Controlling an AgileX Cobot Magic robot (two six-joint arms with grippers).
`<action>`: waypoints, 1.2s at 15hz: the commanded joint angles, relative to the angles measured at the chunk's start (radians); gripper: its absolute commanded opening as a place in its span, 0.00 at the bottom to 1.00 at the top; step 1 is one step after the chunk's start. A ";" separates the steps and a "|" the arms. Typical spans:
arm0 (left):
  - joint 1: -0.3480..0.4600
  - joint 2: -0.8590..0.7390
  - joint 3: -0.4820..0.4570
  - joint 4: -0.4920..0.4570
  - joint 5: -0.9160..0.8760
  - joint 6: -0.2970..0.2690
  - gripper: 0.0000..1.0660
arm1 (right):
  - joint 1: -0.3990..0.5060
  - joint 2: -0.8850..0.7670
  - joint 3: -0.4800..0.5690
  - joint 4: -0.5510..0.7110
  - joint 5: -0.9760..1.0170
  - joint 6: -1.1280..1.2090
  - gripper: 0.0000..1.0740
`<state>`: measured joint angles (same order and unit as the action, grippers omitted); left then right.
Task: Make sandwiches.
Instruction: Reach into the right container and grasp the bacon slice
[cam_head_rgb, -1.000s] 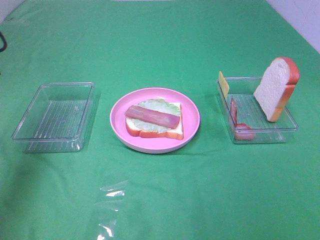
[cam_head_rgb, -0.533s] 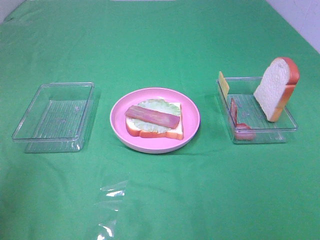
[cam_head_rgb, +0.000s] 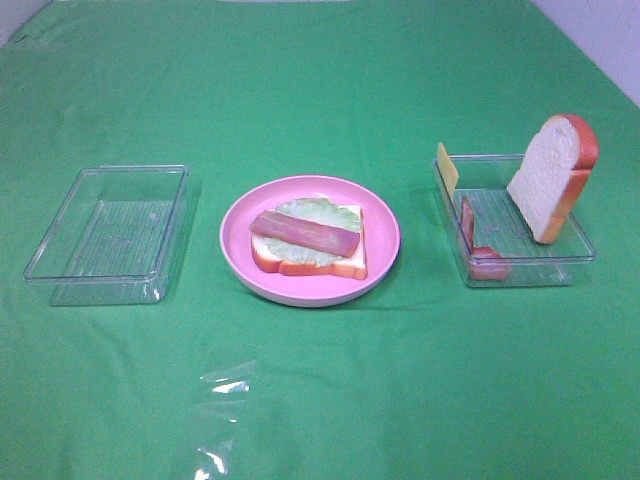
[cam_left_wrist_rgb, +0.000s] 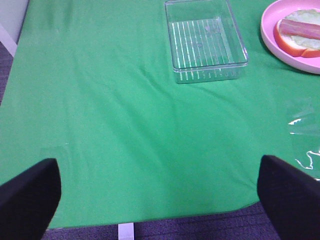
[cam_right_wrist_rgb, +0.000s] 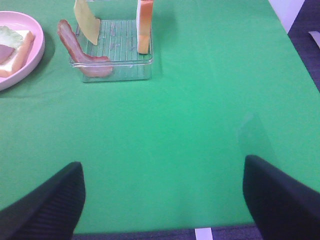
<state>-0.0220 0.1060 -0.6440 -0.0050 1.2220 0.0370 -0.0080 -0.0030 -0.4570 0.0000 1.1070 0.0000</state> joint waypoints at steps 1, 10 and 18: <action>-0.005 -0.133 0.071 0.005 0.025 0.002 0.95 | -0.001 -0.028 0.004 0.000 -0.006 0.000 0.78; -0.004 -0.131 0.128 0.012 -0.145 -0.025 0.95 | -0.001 -0.026 0.004 0.000 -0.006 0.000 0.78; -0.004 -0.129 0.128 0.005 -0.145 -0.037 0.95 | -0.001 0.148 -0.019 0.007 -0.018 0.000 0.78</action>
<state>-0.0220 -0.0060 -0.5190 0.0000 1.0940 0.0100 -0.0080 0.2350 -0.4900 0.0250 1.1060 0.0000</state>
